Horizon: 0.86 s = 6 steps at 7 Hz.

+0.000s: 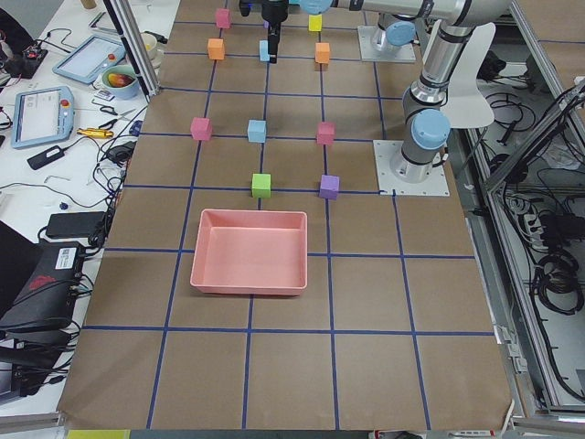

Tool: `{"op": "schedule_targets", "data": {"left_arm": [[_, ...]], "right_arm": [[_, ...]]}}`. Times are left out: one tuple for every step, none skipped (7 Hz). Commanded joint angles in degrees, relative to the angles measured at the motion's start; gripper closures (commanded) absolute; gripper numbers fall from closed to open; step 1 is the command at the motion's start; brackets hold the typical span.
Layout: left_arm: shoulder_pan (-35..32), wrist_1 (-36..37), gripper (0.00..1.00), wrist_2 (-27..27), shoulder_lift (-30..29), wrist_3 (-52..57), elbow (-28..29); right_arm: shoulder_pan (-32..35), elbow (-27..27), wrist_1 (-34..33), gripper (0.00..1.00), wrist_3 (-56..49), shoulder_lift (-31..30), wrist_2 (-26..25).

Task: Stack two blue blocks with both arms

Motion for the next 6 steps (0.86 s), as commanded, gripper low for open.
{"op": "schedule_targets", "data": {"left_arm": [[0.00,0.00,0.00,0.06,0.01,-0.07,-0.03],[0.00,0.00,0.00,0.06,0.09,0.02,-0.11],[0.00,0.00,0.00,0.06,0.18,0.02,-0.20],[0.00,0.00,0.00,0.06,0.18,0.02,-0.20],[0.09,-0.08,0.00,0.06,0.27,0.02,-0.20],[0.09,-0.08,0.00,0.06,0.27,0.11,-0.20]], "right_arm": [[0.00,0.21,0.04,0.00,0.03,0.02,-0.59],[0.00,-0.05,-0.05,0.00,0.03,0.12,-0.68],[0.00,0.38,-0.05,0.00,0.03,0.20,-0.86],[0.00,0.30,-0.05,0.00,0.03,0.20,-0.16],[0.00,0.38,-0.05,0.00,0.03,0.29,-0.59],[0.00,0.47,0.04,0.00,-0.06,0.64,0.19]]}}
